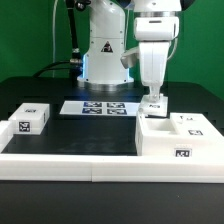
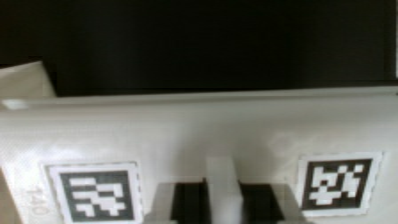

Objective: Assemble cabinet

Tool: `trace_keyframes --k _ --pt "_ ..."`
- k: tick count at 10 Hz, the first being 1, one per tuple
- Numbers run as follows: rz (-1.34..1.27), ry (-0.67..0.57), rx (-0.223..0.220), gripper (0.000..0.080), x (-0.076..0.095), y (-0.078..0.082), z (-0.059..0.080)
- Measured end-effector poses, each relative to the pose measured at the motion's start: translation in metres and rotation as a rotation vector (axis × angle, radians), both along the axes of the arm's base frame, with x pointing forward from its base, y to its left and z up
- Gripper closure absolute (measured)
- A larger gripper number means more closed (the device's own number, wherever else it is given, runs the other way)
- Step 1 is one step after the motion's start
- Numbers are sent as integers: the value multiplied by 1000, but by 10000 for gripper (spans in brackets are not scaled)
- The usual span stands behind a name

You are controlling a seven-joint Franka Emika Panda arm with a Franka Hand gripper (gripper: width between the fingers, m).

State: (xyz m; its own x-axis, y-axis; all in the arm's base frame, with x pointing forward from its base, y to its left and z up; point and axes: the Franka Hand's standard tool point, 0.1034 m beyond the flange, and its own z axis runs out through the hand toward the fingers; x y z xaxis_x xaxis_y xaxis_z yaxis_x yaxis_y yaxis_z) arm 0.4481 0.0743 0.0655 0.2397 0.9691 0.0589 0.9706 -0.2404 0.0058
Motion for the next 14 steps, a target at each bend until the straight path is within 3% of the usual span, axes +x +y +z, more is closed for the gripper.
trace_keyframes --k 14 --pt "4 -7 6 731 13 1 0"
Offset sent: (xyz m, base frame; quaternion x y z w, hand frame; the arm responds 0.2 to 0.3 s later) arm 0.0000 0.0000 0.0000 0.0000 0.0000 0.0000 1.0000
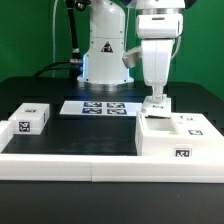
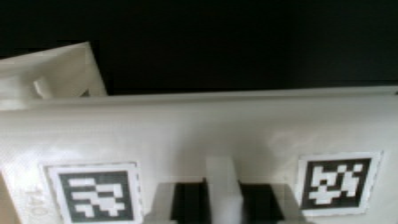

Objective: Assemble cabinet

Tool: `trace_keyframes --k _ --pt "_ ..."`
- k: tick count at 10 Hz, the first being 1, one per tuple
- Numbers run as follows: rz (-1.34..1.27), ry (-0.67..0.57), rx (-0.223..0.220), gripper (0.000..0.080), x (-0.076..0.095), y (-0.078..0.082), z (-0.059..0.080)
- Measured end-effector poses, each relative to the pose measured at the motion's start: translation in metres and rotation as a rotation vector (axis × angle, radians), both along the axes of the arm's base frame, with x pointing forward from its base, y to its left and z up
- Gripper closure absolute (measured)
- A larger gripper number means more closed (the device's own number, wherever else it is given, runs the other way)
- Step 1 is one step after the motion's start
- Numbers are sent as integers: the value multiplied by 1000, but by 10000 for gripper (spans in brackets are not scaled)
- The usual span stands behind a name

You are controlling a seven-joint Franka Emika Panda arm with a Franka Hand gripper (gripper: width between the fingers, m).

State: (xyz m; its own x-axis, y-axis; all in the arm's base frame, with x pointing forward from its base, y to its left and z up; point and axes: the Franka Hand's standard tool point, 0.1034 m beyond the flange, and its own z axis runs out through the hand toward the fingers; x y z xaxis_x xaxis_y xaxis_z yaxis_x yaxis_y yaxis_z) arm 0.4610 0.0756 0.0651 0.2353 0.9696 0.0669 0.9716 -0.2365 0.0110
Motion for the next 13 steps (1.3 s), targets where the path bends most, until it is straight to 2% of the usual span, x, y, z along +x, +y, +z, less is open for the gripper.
trace_keyframes --k 4,7,13 --pt "7 10 -6 731 -11 1 0" --pt "6 22 -5 731 -14 0 -5" --pt "3 25 -1 731 -4 1 -6"
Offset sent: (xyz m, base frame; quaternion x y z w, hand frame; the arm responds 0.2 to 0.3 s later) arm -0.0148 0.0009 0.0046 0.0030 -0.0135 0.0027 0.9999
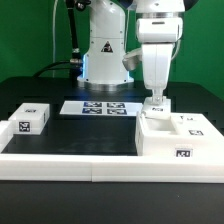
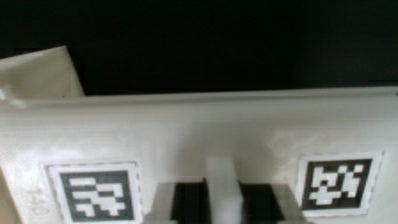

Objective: Assemble cabinet

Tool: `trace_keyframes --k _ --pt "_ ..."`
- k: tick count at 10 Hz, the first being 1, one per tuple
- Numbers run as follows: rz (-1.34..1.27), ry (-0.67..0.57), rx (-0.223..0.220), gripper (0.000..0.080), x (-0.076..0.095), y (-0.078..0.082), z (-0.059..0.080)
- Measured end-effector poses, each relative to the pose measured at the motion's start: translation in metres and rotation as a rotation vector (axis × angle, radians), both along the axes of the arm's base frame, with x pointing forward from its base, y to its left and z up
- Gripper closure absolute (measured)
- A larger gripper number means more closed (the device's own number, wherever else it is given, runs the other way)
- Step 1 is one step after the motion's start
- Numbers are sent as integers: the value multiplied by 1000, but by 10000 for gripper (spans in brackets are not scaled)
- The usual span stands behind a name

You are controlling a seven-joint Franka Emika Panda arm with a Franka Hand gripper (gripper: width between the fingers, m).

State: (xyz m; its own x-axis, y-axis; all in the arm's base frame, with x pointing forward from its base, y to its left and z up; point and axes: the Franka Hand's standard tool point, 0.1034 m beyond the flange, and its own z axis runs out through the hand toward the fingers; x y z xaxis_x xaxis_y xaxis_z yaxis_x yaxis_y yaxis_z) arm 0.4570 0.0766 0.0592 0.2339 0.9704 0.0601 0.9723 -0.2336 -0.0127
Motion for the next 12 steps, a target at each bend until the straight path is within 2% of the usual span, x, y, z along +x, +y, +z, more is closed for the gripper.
trace_keyframes --k 3,6,11,12 --pt "19 11 -1 730 10 -3 0" --pt "144 -11 3 730 16 -12 -2" --pt "148 -23 5 730 18 -13 -2" --pt "158 -20 6 730 25 -13 -1"
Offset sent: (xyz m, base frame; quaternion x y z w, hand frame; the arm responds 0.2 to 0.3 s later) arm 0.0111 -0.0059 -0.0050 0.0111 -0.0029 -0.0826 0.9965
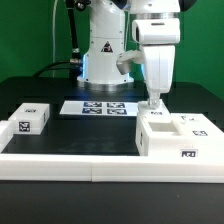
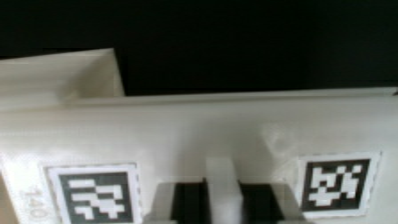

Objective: Assemble cabinet

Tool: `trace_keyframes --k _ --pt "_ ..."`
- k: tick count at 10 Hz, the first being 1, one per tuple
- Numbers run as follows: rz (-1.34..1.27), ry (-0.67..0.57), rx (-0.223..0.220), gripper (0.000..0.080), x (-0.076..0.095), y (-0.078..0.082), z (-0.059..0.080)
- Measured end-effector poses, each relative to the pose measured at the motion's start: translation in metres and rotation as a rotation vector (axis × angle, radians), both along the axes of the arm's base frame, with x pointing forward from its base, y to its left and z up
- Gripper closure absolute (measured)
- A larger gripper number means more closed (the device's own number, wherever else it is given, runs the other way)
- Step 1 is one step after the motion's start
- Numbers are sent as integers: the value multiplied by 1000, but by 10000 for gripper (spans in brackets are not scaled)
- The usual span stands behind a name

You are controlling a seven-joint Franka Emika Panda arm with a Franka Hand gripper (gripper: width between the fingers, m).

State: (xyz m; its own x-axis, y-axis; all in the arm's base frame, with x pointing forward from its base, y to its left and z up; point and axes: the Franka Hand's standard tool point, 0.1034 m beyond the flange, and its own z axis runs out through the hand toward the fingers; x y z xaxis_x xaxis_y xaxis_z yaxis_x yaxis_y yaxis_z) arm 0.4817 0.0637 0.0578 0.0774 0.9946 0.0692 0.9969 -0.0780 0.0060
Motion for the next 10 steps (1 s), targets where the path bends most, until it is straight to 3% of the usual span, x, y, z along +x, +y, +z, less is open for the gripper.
trace_keyframes --k 4,9,10 --pt "25 -30 13 730 39 -2 2" --pt "22 -27 13 729 41 -2 2" --pt "21 -11 13 729 49 -3 2"
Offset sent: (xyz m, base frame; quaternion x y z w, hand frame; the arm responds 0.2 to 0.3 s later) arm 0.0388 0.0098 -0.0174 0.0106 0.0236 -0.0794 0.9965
